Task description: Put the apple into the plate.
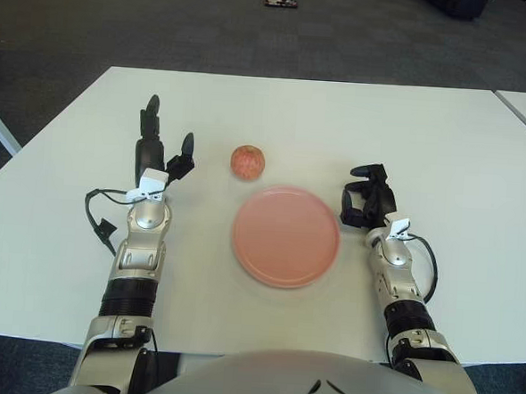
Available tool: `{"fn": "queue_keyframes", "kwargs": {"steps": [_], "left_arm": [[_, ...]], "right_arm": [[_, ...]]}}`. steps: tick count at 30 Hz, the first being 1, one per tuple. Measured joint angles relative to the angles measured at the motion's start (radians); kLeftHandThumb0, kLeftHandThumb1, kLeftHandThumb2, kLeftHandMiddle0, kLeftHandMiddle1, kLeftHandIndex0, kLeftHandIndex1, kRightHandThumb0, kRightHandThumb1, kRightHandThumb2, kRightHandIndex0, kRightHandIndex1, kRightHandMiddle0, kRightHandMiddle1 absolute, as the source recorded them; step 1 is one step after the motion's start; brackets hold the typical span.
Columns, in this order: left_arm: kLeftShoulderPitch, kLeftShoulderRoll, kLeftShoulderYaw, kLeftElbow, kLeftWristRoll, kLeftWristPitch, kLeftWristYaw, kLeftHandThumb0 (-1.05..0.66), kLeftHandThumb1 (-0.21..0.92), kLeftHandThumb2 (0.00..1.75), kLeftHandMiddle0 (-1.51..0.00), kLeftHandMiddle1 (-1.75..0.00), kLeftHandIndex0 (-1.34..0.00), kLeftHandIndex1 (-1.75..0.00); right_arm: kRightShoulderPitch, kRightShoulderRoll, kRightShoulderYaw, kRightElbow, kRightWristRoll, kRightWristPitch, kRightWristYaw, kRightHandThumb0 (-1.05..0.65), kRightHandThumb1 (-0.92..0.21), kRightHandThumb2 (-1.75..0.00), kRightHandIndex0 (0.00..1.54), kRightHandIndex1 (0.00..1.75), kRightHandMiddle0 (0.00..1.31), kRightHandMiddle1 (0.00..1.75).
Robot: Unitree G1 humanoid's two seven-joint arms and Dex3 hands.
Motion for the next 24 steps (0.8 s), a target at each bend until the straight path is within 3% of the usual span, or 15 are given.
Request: {"fn": "queue_keyframes", "kwargs": {"steps": [13, 24], "left_arm": [[-0.086, 0.037, -0.02, 0.083, 0.01, -0.047, -0.037, -1.05, 0.92, 0.12, 0.0, 0.0, 0.0, 0.0], [-0.237, 0.035, -0.065, 0.31, 0.019, -0.053, -0.052, -1.05, 0.92, 0.08, 0.0, 0.0, 0.0, 0.0]], "right_arm": [[0.0, 0.0, 0.005, -0.003, 0.001, 0.014, 0.009, -0.05, -0.31, -1.29, 1.28, 1.75, 1.03, 1.75], [0.001, 0.001, 0.005, -0.012, 0.007, 0.025, 0.019, -0.05, -0.32, -1.28, 1.27, 1.75, 1.02, 1.75]]}}
